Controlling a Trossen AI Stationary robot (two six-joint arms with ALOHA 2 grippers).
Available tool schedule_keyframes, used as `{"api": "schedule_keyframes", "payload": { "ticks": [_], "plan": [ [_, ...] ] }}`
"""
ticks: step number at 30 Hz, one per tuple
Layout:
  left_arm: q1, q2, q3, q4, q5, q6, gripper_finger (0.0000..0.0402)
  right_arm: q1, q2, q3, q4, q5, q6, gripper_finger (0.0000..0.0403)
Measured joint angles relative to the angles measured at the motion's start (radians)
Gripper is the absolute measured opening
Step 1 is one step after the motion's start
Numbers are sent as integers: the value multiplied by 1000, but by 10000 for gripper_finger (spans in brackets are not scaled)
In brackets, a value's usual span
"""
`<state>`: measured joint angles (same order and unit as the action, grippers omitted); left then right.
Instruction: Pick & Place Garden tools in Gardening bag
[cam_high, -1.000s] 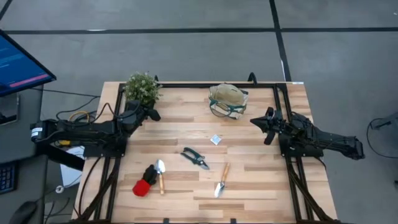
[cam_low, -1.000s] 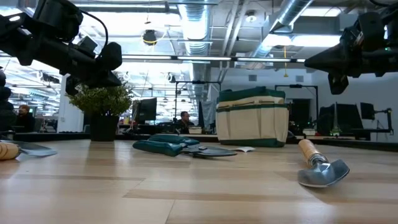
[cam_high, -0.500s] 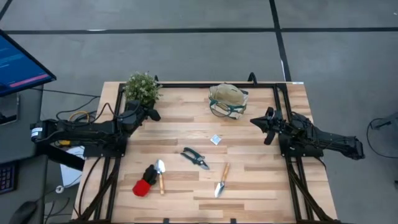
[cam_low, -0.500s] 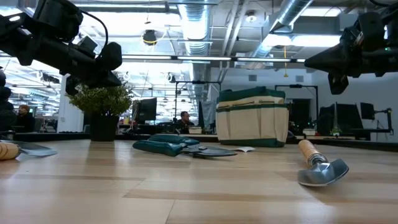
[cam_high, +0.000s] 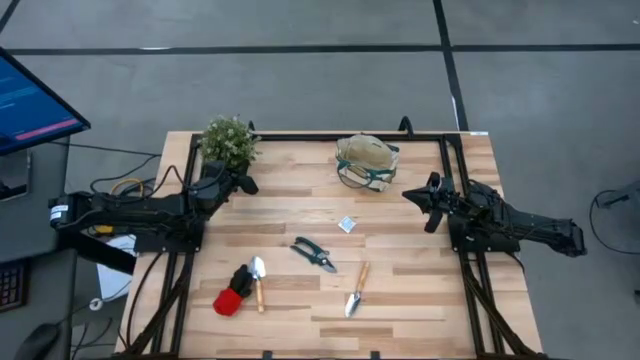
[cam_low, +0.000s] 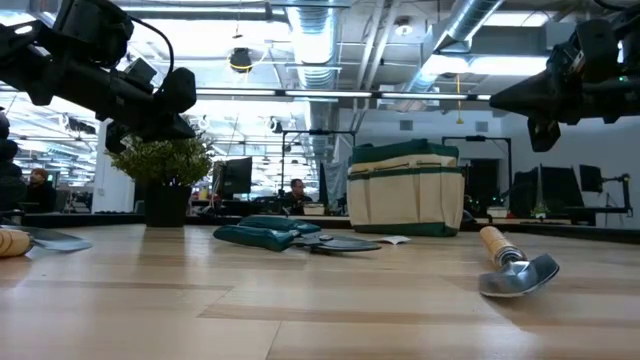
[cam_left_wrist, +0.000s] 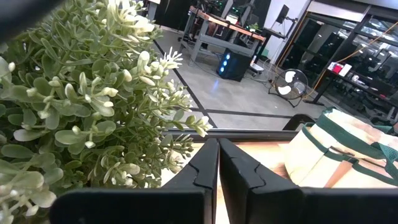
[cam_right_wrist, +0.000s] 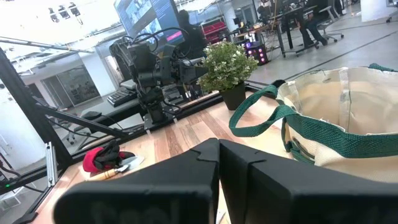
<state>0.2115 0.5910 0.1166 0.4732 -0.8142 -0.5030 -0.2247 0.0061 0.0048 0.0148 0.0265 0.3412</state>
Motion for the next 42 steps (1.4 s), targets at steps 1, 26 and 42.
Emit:
{"api": "schedule_keyframes", "payload": {
  "ticks": [1, 26, 42],
  "plan": [
    [0, 0, 0, 0, 0, 0, 13, 0, 0, 0, 0, 0, 0, 0],
    [0, 0, 0, 97, 9, -66, 13, 1, 0, 0, 35, 20, 89, 0],
    [-2, 0, 2, 381, 354, -108, 13, -7, 0, 9, 303, 106, 41, 17]
  ]
}}
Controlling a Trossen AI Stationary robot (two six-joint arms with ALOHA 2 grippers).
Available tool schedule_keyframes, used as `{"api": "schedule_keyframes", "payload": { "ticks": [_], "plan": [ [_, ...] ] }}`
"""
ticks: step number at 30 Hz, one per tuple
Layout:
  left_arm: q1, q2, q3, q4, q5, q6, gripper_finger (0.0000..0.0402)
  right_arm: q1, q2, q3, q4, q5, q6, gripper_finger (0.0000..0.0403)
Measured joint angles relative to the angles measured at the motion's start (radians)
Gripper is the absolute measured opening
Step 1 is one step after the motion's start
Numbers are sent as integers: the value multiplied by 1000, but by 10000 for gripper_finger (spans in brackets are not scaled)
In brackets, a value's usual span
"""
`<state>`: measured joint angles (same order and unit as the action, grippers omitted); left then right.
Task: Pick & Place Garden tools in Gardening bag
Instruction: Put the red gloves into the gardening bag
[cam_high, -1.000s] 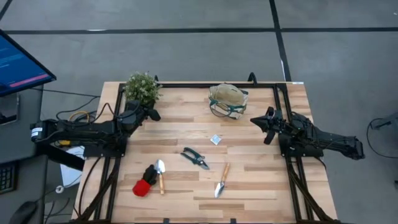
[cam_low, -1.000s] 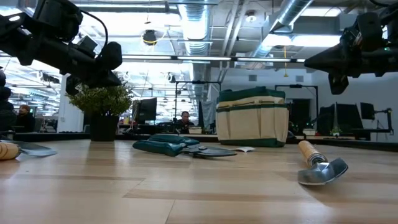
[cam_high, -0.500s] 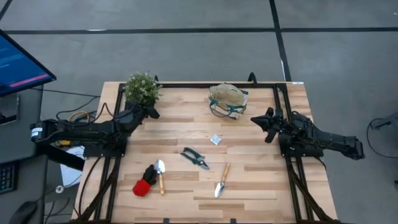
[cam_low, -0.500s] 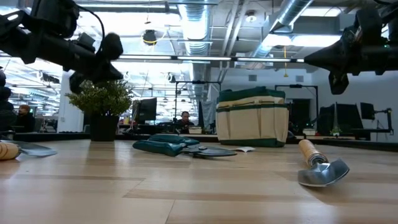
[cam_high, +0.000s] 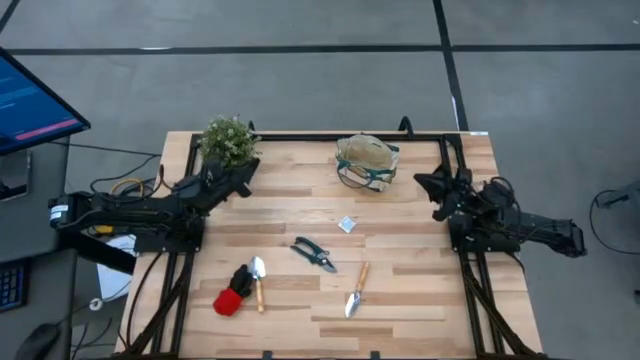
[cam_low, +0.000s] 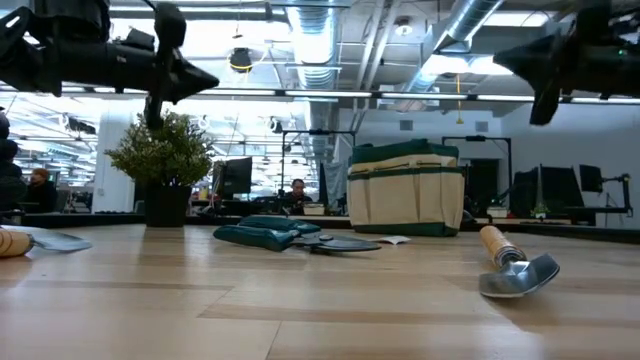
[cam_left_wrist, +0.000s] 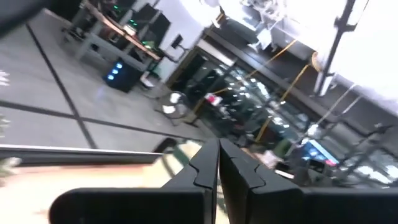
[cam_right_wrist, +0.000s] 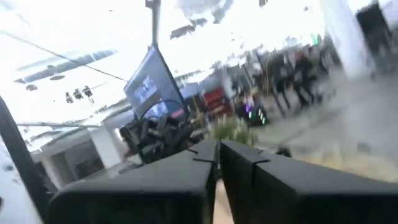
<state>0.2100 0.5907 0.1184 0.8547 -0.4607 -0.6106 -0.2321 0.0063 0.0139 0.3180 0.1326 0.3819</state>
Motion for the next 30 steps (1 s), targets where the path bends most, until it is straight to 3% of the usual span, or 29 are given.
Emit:
{"api": "schedule_keyframes", "payload": {
  "ticks": [3, 9, 17, 20, 24, 27, 30],
  "plan": [
    [-3, 1, 29, -2, 45, -14, 16, 1, 0, 11, 35, 7, -82, 49],
    [-3, 1, 144, -1, 194, 105, 55, 1, 58, 121, -65, 101, -207, 128],
    [-3, 68, 348, -92, 390, 156, 128, 1, 345, 348, -185, 161, -303, 231],
    [-3, 106, 443, -272, 455, 130, 140, 1, 461, 451, -280, 159, -303, 246],
    [-3, 164, 613, -729, 576, 78, 143, 3, 569, 577, -415, 156, -304, 250],
    [-10, 218, 728, -1049, 681, 31, 143, 4, 612, 651, -513, 154, -304, 250],
    [-43, 258, 791, -1239, 780, -24, 143, 3, 632, 695, -572, 154, -304, 250]
  ]
}}
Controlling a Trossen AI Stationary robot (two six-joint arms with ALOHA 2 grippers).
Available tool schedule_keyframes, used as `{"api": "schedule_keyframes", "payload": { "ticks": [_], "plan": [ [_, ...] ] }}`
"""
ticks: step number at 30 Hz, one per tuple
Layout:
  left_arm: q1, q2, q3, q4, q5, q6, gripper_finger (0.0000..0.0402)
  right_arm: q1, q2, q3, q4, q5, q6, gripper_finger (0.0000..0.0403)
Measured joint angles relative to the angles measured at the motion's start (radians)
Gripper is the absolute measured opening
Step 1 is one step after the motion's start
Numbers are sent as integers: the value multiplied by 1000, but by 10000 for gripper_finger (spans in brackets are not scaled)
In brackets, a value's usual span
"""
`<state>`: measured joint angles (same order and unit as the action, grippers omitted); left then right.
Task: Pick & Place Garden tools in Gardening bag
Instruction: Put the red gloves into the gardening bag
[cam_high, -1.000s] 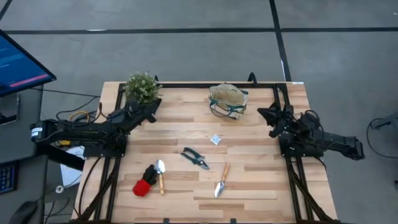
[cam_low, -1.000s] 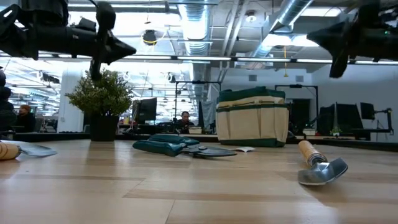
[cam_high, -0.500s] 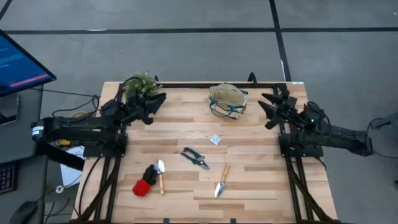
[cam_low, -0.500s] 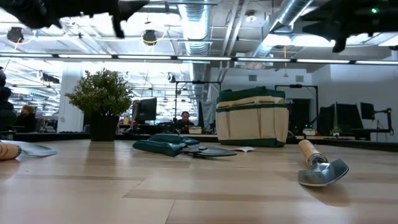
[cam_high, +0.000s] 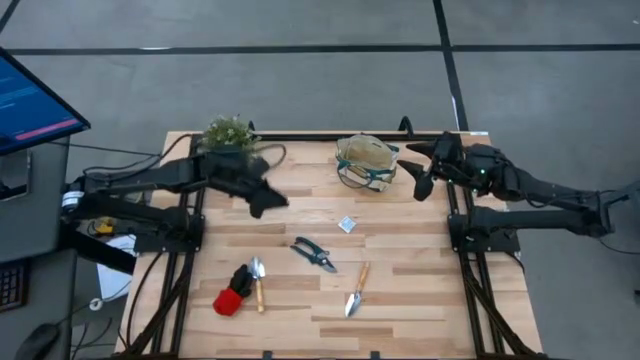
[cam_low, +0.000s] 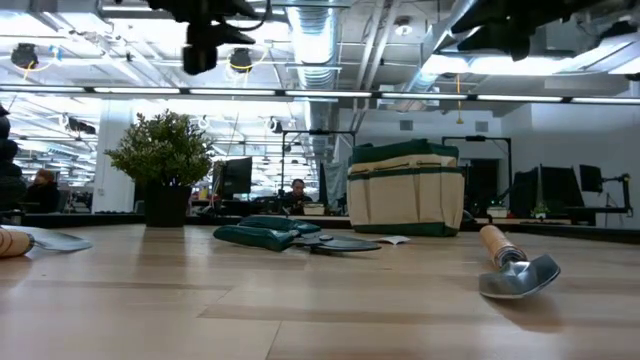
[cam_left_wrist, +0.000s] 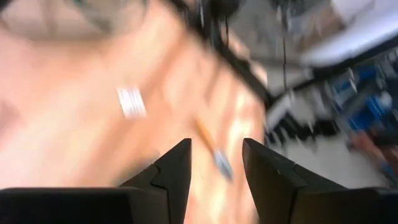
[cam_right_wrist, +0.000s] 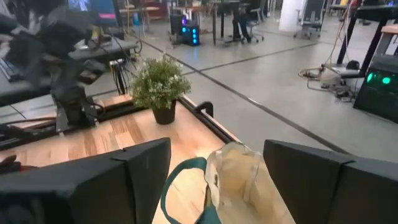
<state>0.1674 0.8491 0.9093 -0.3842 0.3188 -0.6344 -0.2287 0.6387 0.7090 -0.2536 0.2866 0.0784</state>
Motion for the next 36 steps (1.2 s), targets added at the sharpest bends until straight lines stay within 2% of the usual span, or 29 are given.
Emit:
{"api": "schedule_keyframes", "payload": {
  "ticks": [5, 9, 16, 22, 25, 29, 36],
  "plan": [
    [-101, 25, 29, -210, 143, -174, 136, 0, 7, 8, -35, -1, 11, 250],
    [-223, 24, 29, -345, 153, -299, 122, 0, 7, 8, -55, 0, 32, 250],
    [-414, 24, 28, -545, 7, -567, 104, 0, 25, 8, -94, -1, 63, 249],
    [-543, 30, 28, -566, -183, -756, 95, 0, 51, 8, -91, -2, 71, 249],
    [-601, 53, 28, -562, -196, -767, 100, -1, 61, 8, -91, -34, 97, 249],
    [-660, 112, 28, -552, -211, -769, 125, -2, 77, 8, -91, -54, 99, 249],
    [-673, 203, 28, -505, -199, -716, 153, -2, 103, 8, -92, -54, 99, 249]
  ]
}}
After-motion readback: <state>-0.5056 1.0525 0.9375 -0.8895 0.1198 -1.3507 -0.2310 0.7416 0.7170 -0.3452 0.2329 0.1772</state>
